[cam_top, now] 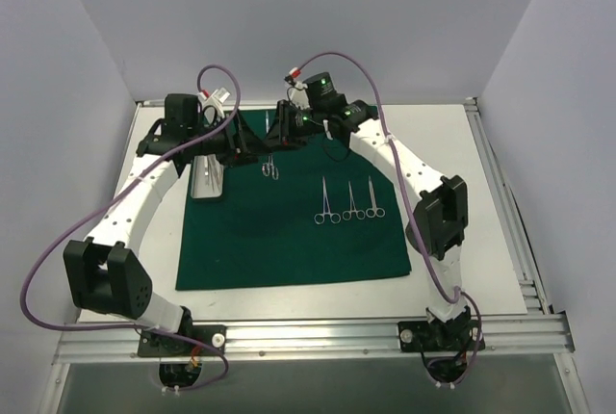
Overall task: Open and lay out the surgical kit
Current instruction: Place the medical item in the surgical kit.
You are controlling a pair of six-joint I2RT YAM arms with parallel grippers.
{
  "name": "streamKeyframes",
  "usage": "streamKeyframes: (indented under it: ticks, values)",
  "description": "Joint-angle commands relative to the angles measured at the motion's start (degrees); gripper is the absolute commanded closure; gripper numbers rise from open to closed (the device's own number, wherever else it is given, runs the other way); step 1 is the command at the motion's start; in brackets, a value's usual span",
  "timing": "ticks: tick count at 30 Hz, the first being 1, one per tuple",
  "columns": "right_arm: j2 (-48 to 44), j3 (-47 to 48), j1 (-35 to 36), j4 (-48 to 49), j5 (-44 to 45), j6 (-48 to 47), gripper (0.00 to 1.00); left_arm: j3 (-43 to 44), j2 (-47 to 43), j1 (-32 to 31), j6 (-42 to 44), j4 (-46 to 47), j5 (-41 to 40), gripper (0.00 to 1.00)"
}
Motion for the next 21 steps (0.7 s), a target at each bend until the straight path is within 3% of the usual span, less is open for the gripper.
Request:
streamKeyframes:
  ticks: [1,3,7,9,14,21]
  values:
    - [0.56,5.33,0.7,-8.46,8.42,-2.49,1.0,3.87,-2.63,1.59,5.05,-6.27,-5.85,0.3]
    - [1.35,5.43,0.7,-12.16,10.98,-2.76,1.0,4.58,-3.07,3.0,7.43,-9.71,-9.72,0.27]
    - [3.55,6.04,2.28,-20.32,21.94,-1.71,1.0,7.57,-1.58,5.81,12.61,-22.18,-25.44,0.25]
    - [4.95,6.04,2.99,-22.27,25.21,-1.09,1.0,8.01,-0.44,7.65,14.55,-24.31,-28.1,0.25]
    - [8.82,7.09,4.74,-28.07,33.91,0.23,1.0,6.52,-0.61,9.77,15.88,-24.23,-28.56,0.25]
    - [12.33,5.78,6.32,-30.54,38.41,1.11,1.0,3.97,0.09,10.04,15.79,-22.92,-25.92,0.25]
